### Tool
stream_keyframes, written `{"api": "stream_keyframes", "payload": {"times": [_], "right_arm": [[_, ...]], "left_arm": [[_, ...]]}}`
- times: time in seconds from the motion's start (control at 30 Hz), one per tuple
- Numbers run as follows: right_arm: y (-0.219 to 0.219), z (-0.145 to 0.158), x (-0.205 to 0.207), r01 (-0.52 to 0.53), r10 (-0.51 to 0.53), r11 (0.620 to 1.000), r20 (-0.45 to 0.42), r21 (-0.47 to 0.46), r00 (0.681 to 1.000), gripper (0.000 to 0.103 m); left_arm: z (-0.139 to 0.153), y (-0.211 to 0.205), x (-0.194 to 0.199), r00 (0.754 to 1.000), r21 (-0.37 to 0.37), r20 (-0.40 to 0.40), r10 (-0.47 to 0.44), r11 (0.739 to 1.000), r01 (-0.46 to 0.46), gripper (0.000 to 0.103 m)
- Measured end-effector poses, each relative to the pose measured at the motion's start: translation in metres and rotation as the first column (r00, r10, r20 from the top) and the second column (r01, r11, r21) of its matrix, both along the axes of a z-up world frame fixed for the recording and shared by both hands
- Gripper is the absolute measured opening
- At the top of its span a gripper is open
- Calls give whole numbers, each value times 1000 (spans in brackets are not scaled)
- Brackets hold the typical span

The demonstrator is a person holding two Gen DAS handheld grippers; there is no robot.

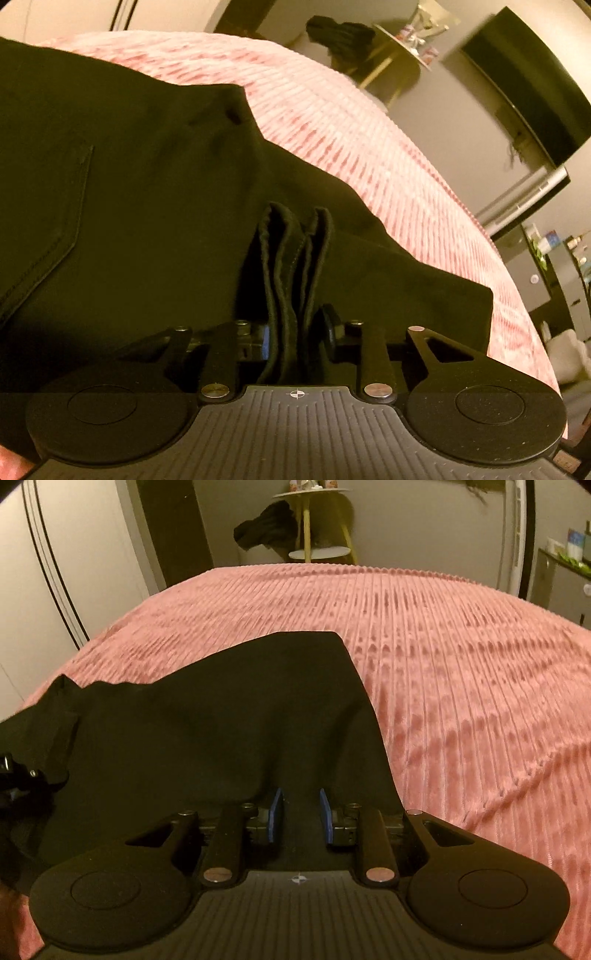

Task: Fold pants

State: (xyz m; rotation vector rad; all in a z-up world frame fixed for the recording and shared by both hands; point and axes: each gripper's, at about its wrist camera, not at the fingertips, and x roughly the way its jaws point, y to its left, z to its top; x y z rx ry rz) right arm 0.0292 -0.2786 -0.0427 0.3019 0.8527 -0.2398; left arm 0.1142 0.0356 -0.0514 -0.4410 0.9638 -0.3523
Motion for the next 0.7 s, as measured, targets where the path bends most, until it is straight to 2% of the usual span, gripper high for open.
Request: {"api": "stream_keyframes", "payload": {"times": [0.2, 0.4, 0.47, 0.53, 0.63, 0.7], "right_arm": [[3, 2, -4, -4, 4, 1000, 3, -3, 1000, 24], [2, 1, -2, -16, 16, 1000, 15, 24, 1000, 40], [6, 1, -1, -36, 36, 999, 20, 22, 999, 54], [12, 0, 1, -68, 68, 998, 13, 5, 998, 72], [18, 0, 1, -74, 74, 997, 9, -32, 997, 74], [18, 2, -1, -63, 64, 997, 22, -41, 998, 70]], "left_arm": [[6, -7, -15, 998, 52, 57, -41, 998, 38, 16], [10, -7, -18, 996, 73, 77, -52, 996, 47, 14], [11, -7, -19, 995, 77, 81, -54, 996, 48, 14], [12, -7, -19, 995, 82, 83, -57, 995, 50, 14], [14, -6, -21, 995, 82, 88, -54, 996, 47, 14], [17, -4, -22, 994, 69, 98, -48, 997, 42, 13]]}}
